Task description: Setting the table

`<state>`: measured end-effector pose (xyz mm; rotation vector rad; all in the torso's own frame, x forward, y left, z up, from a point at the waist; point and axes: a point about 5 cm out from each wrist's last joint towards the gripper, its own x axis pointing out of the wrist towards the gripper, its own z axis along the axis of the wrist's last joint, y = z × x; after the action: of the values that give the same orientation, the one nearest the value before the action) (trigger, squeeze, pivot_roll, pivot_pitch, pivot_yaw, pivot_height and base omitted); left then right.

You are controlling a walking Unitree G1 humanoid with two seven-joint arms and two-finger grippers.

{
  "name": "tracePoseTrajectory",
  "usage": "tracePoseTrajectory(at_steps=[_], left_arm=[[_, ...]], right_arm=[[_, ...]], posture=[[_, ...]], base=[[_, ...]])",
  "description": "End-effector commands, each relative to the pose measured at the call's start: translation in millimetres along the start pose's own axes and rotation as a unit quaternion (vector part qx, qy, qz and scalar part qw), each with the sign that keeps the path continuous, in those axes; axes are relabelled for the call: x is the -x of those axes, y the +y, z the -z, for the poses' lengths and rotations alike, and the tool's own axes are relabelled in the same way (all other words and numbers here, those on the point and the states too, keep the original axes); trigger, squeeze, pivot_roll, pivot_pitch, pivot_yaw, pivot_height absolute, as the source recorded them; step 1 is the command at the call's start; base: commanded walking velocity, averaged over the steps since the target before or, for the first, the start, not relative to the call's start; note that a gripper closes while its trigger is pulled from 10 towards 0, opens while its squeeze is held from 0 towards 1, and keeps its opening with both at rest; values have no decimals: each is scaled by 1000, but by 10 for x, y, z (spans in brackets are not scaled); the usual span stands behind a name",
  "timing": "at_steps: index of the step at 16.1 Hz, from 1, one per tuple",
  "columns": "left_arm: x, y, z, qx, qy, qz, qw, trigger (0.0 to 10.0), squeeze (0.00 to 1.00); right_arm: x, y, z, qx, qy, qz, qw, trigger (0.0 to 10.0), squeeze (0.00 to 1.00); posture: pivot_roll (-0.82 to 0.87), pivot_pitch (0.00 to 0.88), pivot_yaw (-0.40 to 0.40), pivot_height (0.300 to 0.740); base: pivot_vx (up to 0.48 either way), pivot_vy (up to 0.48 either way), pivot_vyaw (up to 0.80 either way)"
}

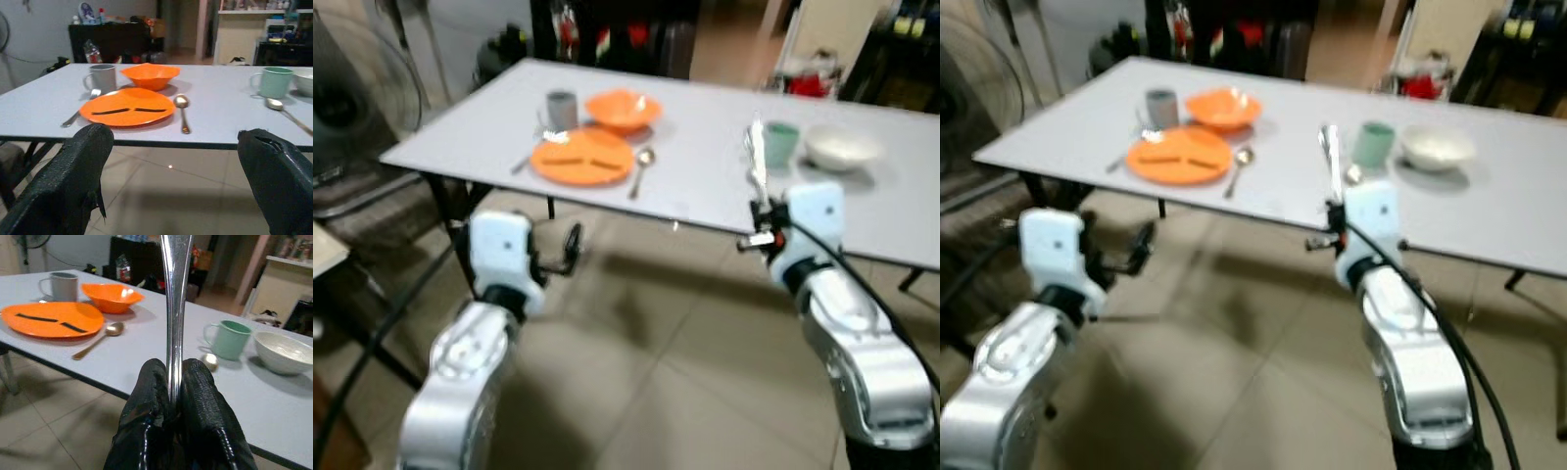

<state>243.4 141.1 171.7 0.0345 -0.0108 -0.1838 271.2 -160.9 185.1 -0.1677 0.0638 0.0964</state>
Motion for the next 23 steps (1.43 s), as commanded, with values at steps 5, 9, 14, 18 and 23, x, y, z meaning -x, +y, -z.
tracePoseTrajectory(at_steps=[5, 9, 14, 18, 23], left_arm=[[-23, 53, -27, -1, -7, -5, 1000, 10000, 0], [-38, 41, -27, 4, -7, 4, 1000, 10000, 0], [-13, 72, -2, 8, -4, 2, 1000, 10000, 0], [-5, 91, 17, 7, -1, 5, 1000, 10000, 0], [45, 139, -7, -1, -5, -12, 1000, 10000, 0]], right_arm=[[-3, 6, -34, -23, -4, -1, 1000, 10000, 0], [-4, -6, -52, -27, -5, 2, 1000, 10000, 0], [0, -14, -73, -21, -5, 1, 1000, 10000, 0], [24, -45, -73, -21, -3, 11, 1000, 10000, 0], [-18, -9, -18, -17, 8, -6, 1000, 10000, 0]], posture=[[-124, 0, -5, 740], [-131, 0, 0, 740], [-143, 0, -5, 740], [-136, 0, 2, 740], [-94, 0, -32, 740]], base=[[0, 0, -489], [125, 0, -800], [258, 0, -800], [257, 0, -800], [259, 0, -480]])
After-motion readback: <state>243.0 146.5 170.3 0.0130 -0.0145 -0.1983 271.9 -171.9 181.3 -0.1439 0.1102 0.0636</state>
